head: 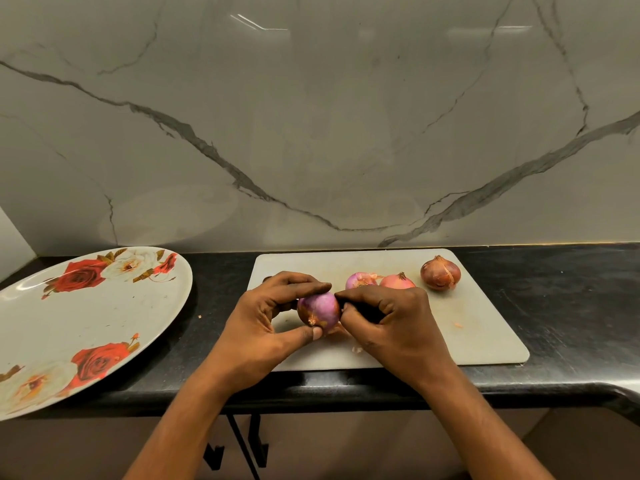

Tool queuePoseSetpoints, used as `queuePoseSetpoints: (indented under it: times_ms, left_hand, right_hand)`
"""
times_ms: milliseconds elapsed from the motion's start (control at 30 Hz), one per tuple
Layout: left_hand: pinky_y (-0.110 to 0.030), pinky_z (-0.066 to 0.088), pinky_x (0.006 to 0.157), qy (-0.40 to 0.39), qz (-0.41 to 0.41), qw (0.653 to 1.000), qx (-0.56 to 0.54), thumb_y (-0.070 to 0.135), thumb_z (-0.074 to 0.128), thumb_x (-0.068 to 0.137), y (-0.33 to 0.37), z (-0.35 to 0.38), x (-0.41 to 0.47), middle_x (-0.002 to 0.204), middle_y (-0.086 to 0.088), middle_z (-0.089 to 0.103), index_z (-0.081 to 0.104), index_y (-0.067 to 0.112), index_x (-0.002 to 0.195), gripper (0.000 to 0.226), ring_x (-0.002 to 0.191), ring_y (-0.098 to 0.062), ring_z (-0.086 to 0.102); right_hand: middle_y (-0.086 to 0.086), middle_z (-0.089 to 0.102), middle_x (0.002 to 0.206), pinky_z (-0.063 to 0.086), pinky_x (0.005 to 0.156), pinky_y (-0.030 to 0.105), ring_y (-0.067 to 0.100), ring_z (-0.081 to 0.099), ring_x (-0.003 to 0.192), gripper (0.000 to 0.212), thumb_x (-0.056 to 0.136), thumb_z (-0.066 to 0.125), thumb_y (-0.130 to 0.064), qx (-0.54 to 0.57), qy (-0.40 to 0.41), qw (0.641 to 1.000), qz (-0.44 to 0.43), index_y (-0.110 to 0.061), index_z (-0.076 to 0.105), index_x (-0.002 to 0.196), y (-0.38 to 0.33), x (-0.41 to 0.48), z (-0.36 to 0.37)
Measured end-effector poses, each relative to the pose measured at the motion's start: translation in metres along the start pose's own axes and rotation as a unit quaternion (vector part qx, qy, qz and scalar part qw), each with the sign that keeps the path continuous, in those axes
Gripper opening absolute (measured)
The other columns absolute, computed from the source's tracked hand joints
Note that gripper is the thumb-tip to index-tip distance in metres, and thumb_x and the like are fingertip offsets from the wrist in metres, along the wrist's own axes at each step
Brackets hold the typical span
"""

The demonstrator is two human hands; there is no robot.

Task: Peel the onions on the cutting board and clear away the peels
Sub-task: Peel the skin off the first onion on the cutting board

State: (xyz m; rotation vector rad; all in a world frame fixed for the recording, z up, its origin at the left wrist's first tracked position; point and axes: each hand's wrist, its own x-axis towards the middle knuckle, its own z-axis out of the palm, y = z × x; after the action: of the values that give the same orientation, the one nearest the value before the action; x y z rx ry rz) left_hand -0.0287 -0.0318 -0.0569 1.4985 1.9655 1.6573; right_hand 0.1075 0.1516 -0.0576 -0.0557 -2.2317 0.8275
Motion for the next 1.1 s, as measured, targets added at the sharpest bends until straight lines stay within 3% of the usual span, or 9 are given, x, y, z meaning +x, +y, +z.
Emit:
queuePoseSetpoints:
  times_ms: [67,167,300,433,500,667,800,933,1100]
  left_hand:
    - [-0.042,0.056,0.106,0.005,0.002,1.0,0.001,0.0,0.087,0.081,0.0002,0.0001,0.0003,0.13,0.003,0.067,0.074,0.026,0.129,0.056,0.131,-0.026,0.061]
    - [-0.041,0.058,0.103,0.017,0.001,1.0,0.0,-0.003,0.086,0.081,0.0012,0.0007,0.0012,0.129,0.005,0.067,0.074,0.023,0.129,0.056,0.129,-0.024,0.062]
    - [-0.044,0.058,0.102,0.018,0.001,1.0,0.001,-0.001,0.086,0.082,0.0007,0.0006,0.0015,0.13,0.004,0.068,0.073,0.023,0.131,0.057,0.128,-0.025,0.063]
    - [-0.041,0.057,0.104,0.014,0.0,1.0,0.001,0.01,0.086,0.08,0.0004,-0.0003,0.0004,0.129,0.004,0.068,0.074,0.028,0.128,0.053,0.129,-0.025,0.063]
    - [-0.043,0.057,0.105,0.006,-0.002,1.0,-0.001,0.007,0.087,0.08,0.0,-0.0003,0.0002,0.129,0.002,0.068,0.075,0.029,0.128,0.054,0.129,-0.027,0.062]
    - [-0.044,0.057,0.104,0.01,-0.003,1.0,-0.004,0.007,0.087,0.08,0.0011,0.0011,0.0014,0.129,0.003,0.068,0.075,0.027,0.128,0.054,0.128,-0.026,0.063]
    - [-0.042,0.056,0.106,0.004,0.001,1.0,-0.007,-0.003,0.087,0.08,0.0012,0.0004,0.0008,0.128,0.002,0.068,0.075,0.023,0.128,0.057,0.129,-0.027,0.062]
    - [-0.038,0.055,0.107,-0.008,0.0,1.0,0.015,-0.003,0.087,0.08,0.0006,0.0001,0.0007,0.129,0.005,0.067,0.074,0.024,0.129,0.057,0.13,-0.025,0.062]
    - [-0.037,0.055,0.108,-0.013,-0.006,1.0,-0.003,0.0,0.087,0.08,0.0012,-0.0006,0.0006,0.13,0.004,0.067,0.074,0.022,0.129,0.055,0.131,-0.025,0.061]
  right_hand:
    - [-0.015,0.076,0.085,0.053,0.065,0.014,0.001,0.07,0.077,0.019,0.094,0.074,-0.011,0.002,0.013,1.0,0.002,-0.02,0.085,0.106,0.0002,0.0001,0.0004]
    - [-0.009,0.079,0.089,0.061,0.069,0.029,0.009,0.074,0.082,0.018,0.097,0.073,-0.029,0.03,0.021,0.999,0.003,-0.021,0.084,0.107,-0.0036,0.0008,-0.0012]
    - [-0.009,0.081,0.096,0.062,0.075,0.019,-0.002,0.076,0.087,0.021,0.093,0.082,-0.026,0.058,0.002,0.998,0.0,-0.017,0.083,0.111,-0.0072,-0.0008,-0.0012]
    - [-0.018,0.074,0.08,0.049,0.063,0.01,0.002,0.069,0.07,0.011,0.094,0.08,-0.023,0.037,-0.002,0.999,-0.007,-0.02,0.086,0.102,-0.0033,-0.0001,-0.0008]
    - [-0.02,0.07,0.074,0.045,0.06,0.011,0.004,0.065,0.065,0.009,0.094,0.08,-0.016,0.028,0.005,1.0,-0.007,-0.019,0.086,0.098,-0.0011,0.0007,-0.0008]
    - [-0.01,0.076,0.08,0.056,0.062,0.028,0.01,0.07,0.074,0.011,0.096,0.075,-0.022,0.017,0.014,1.0,-0.01,-0.02,0.085,0.098,-0.0004,0.0016,0.0]
    - [-0.011,0.078,0.092,0.06,0.072,0.019,0.005,0.075,0.087,0.024,0.096,0.079,-0.032,0.067,-0.022,0.997,0.019,-0.018,0.082,0.115,-0.0029,0.0017,0.0006]
    - [-0.027,0.066,0.08,0.046,0.065,0.008,0.001,0.069,0.077,0.016,0.097,0.079,-0.027,0.048,-0.046,0.998,-0.004,-0.02,0.084,0.111,-0.0068,0.0035,-0.0006]
    - [-0.02,0.075,0.083,0.051,0.06,0.018,0.006,0.069,0.072,0.019,0.098,0.075,-0.017,0.025,-0.034,0.999,0.002,-0.023,0.083,0.114,0.0003,0.0005,-0.0005]
